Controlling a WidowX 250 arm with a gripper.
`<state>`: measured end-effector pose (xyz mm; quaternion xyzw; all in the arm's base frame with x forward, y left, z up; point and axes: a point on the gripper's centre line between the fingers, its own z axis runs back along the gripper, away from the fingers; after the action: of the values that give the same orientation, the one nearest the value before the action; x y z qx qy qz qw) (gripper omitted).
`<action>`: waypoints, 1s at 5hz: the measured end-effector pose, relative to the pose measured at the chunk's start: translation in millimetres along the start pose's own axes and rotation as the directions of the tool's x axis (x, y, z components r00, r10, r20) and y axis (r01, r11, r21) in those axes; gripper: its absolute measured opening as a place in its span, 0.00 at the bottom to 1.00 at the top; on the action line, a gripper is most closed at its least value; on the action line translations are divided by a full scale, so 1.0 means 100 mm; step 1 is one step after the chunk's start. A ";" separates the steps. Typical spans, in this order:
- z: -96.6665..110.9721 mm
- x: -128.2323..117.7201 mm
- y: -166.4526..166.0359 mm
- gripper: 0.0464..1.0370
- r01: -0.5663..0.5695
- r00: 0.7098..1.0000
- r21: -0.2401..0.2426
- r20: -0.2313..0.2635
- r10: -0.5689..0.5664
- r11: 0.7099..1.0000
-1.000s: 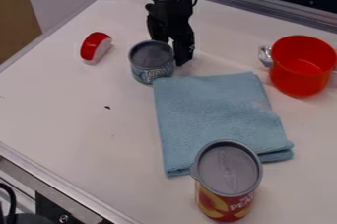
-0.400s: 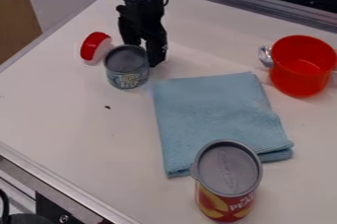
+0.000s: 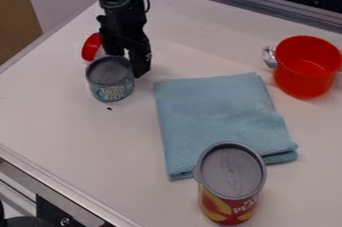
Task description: Move the can to the bottom part of the table
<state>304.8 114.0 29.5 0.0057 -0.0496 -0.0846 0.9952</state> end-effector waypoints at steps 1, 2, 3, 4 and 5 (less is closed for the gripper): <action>0.04 -0.16 -0.06 0.96 -0.053 0.998 0.003 -0.014 0.053 0.999; 0.05 -0.35 -0.14 0.96 -0.083 0.997 -0.019 -0.007 0.083 0.996; 0.09 -0.50 -0.25 0.96 -0.112 0.994 -0.035 0.004 0.112 0.993; 0.08 -0.68 -0.37 0.96 -0.094 0.996 -0.039 0.004 0.094 0.995; 0.04 -0.83 -0.49 0.96 -0.102 0.995 -0.068 -0.011 0.101 0.992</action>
<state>215.1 79.2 24.1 -0.0308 -0.0433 -0.0356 0.9980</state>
